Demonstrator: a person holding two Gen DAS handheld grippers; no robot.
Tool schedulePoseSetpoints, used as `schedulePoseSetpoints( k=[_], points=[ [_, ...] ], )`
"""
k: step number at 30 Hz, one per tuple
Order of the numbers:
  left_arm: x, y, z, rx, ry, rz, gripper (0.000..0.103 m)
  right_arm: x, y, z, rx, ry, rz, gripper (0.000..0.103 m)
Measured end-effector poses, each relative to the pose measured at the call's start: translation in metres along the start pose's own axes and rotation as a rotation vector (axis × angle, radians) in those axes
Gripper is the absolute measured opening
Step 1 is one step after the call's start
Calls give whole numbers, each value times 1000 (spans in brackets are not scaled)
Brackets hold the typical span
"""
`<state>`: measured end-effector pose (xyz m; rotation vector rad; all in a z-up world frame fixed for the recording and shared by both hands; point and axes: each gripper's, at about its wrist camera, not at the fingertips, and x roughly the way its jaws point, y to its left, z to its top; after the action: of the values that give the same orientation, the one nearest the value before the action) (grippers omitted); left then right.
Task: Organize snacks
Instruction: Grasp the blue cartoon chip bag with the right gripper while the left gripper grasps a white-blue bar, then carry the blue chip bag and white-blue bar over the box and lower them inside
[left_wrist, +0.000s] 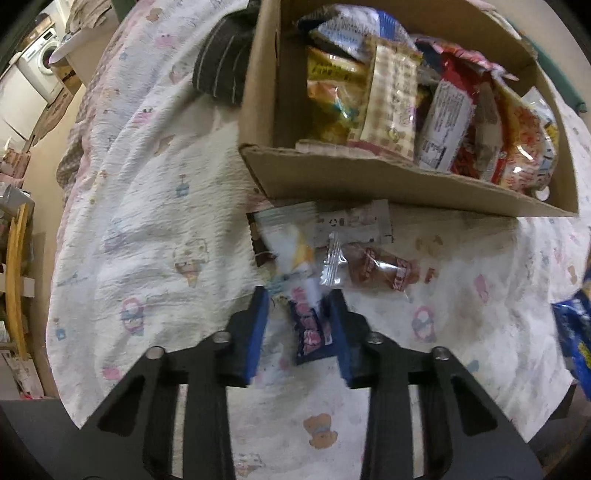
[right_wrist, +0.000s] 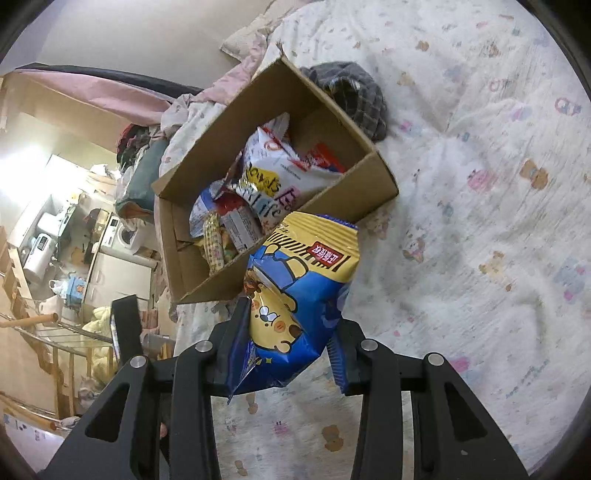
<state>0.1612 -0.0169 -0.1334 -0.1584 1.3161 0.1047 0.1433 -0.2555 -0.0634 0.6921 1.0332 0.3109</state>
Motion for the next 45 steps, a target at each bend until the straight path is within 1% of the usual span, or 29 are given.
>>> schedulePoseSetpoints(
  k=[2, 4, 5, 13, 14, 17, 24, 31, 34, 38, 41, 42, 43, 45],
  points=[
    [4, -1, 1, 2, 9, 1, 18, -2, -1, 1, 7, -7, 6, 40],
    [4, -5, 1, 30, 16, 24, 15, -4, -3, 3, 15, -10, 5, 40],
    [3, -4, -1, 26, 18, 19, 14, -5, -4, 4, 18, -11, 3, 40],
    [-23, 1, -11, 28, -20, -2, 14, -9, -1, 8, 18, -29, 8, 40],
    [-30, 8, -16, 30, -24, -8, 14, -9, 1, 8, 13, -31, 8, 40],
    [-40, 14, -21, 27, -43, -15, 14, -9, 5, 7, 0, -32, 11, 40],
    [-87, 14, -33, 59, -138, -33, 14, -12, 15, 6, -37, -39, -6, 40],
    [-122, 18, -20, 54, -210, -81, 14, -25, 28, 12, -75, -57, -13, 40],
    [-130, 11, -15, 85, -217, -99, 14, -30, 35, 20, -87, -69, -25, 40],
    [-146, 4, 2, 113, -246, -102, 14, -37, 45, 37, -124, -80, -59, 40],
    [-152, 0, 16, 125, -258, -102, 14, -39, 58, 53, -188, -80, -117, 40],
    [-153, -2, 21, 130, -265, -99, 14, -40, 62, 59, -214, -86, -142, 40],
    [-153, -4, 26, 138, -269, -94, 14, -40, 65, 66, -244, -97, -182, 40],
    [-153, -8, 37, 148, -268, -91, 14, -35, 70, 76, -301, -91, -267, 40]
  ],
)
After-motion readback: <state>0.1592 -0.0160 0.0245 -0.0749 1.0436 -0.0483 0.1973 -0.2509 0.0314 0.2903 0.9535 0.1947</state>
